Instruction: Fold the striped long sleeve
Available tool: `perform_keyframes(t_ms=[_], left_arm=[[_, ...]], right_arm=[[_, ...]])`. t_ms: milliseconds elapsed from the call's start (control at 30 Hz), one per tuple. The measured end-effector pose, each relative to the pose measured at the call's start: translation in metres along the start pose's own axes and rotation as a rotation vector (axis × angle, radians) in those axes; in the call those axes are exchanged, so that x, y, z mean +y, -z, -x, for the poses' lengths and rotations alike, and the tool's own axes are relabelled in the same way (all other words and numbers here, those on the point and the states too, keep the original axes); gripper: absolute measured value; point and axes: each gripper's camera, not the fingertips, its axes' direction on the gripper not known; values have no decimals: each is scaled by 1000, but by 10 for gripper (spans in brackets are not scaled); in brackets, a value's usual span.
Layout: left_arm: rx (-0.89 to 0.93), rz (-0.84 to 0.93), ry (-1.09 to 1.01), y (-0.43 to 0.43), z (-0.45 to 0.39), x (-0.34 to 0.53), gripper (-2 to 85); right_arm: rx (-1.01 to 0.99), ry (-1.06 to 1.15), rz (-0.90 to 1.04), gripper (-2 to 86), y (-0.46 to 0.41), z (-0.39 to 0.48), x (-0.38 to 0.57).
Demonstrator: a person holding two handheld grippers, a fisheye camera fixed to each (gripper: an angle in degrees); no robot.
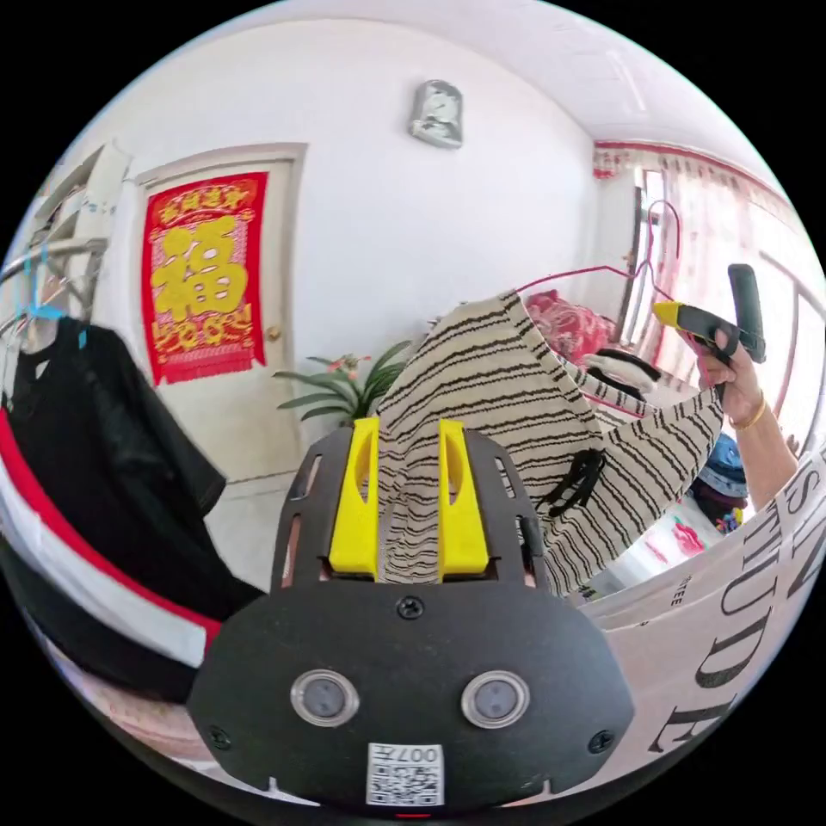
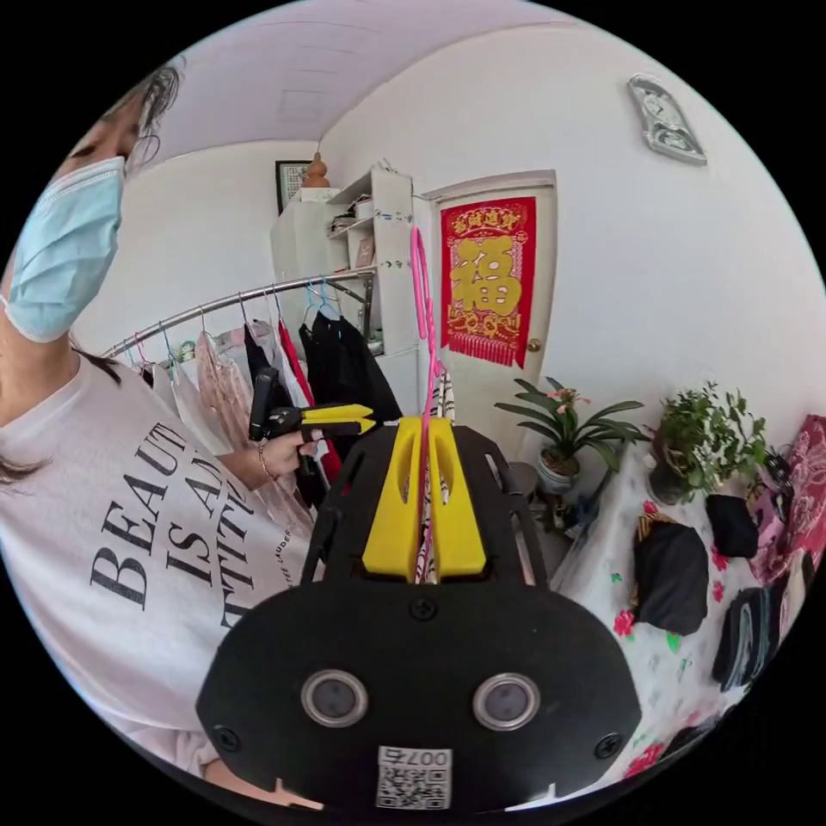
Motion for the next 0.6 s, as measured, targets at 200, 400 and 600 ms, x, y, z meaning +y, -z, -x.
perform_keyframes(t_ms=[200, 400, 600], left_arm=[[384, -9, -223, -94, -113, -59, 135], [858, -16, -302, -181, -209, -98, 108], [1183, 147, -320, -256, -262, -111, -4]], right_arm=[[218, -1, 34, 0, 145, 37, 7], [316, -48, -3, 0, 267, 69, 8], [598, -243, 17, -1, 331, 67, 18]])
